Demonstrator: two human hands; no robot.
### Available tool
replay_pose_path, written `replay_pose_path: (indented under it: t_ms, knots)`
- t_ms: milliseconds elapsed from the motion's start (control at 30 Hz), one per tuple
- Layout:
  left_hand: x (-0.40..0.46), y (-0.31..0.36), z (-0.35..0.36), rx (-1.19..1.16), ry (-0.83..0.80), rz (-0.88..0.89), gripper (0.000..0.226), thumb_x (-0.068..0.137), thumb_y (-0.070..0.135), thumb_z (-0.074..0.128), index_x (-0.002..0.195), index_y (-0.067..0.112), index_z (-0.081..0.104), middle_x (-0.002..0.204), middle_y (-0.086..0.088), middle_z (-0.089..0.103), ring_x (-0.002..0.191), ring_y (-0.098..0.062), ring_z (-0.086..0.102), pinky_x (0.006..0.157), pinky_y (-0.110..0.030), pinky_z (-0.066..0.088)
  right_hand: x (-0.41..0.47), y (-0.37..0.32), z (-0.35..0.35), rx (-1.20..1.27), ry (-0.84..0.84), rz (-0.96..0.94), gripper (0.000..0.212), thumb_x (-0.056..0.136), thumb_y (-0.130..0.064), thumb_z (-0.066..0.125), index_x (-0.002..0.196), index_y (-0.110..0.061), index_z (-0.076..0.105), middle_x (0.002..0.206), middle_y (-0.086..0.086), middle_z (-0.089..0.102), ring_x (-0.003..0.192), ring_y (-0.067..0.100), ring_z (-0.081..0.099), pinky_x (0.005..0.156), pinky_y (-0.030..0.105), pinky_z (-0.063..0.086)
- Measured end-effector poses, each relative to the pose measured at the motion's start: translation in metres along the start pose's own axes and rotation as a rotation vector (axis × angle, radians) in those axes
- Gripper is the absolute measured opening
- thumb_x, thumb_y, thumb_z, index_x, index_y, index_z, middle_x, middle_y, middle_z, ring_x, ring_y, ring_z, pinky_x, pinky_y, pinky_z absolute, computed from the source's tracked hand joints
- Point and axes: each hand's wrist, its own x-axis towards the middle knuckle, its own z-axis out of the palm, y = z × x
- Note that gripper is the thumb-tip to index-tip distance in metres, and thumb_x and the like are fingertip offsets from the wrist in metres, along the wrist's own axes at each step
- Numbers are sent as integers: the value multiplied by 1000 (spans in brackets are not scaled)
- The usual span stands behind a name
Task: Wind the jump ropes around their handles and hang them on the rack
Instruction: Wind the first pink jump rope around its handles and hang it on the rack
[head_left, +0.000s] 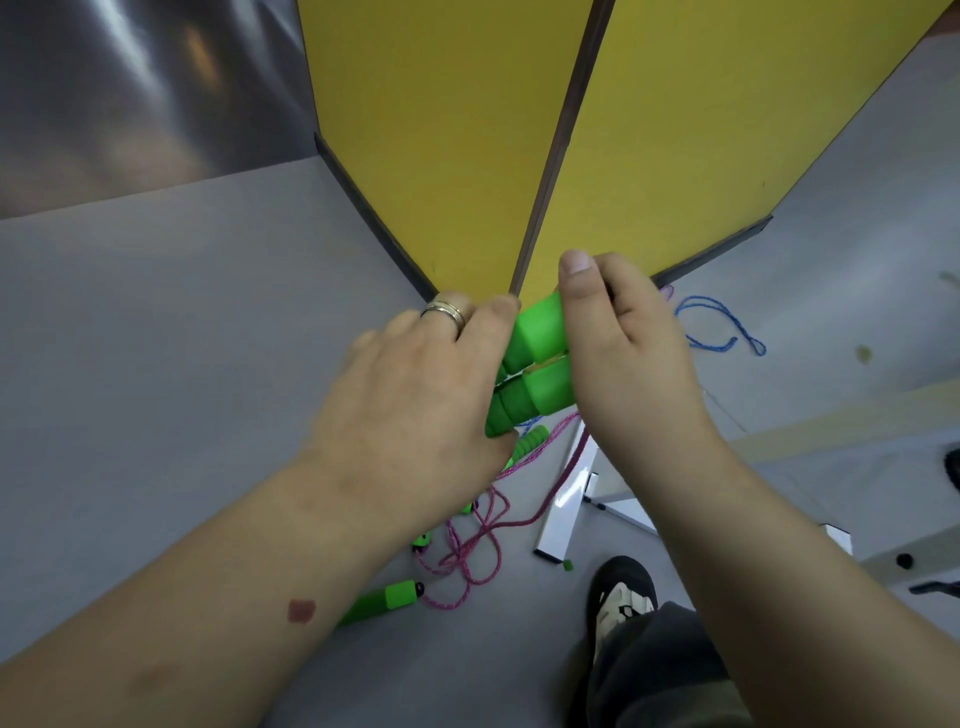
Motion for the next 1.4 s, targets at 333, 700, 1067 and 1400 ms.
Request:
replay_pose_path:
  t_ms: [333,700,1067,1400]
  knots:
    - [-11,4,11,169,140,-1,83,66,51,76,141,29,49,112,2,59,95,-29,56,76,-41,40,-4,4,8,30,35,143,46,102,-51,46,72,-15,41,63,-7,38,58,11,40,58,32,36]
    - [-6,2,10,32,92,-33,50,67,54,63,107,31,45,77,10,43,70,-23,44,56,-33,36,-2,1,7,28,19,103,63,100,-60,37,90,1,49,74,16,49,67,28,51,63,42,46]
    - [-5,-1,0,45,34,-75,50,66,57,56,110,37,45,72,11,36,69,-20,43,54,-31,31,0,2,0,0,-18,89,61,105,-52,35,89,4,54,68,6,48,61,11,46,53,26,38]
    - [-4,-5,-7,35,-22,-63,41,69,55,60,95,38,33,71,10,39,67,-22,44,52,-31,31,-6,-1,-5,-59,-281,-40,38,105,-47,41,93,-19,63,90,12,62,82,23,59,69,36,48]
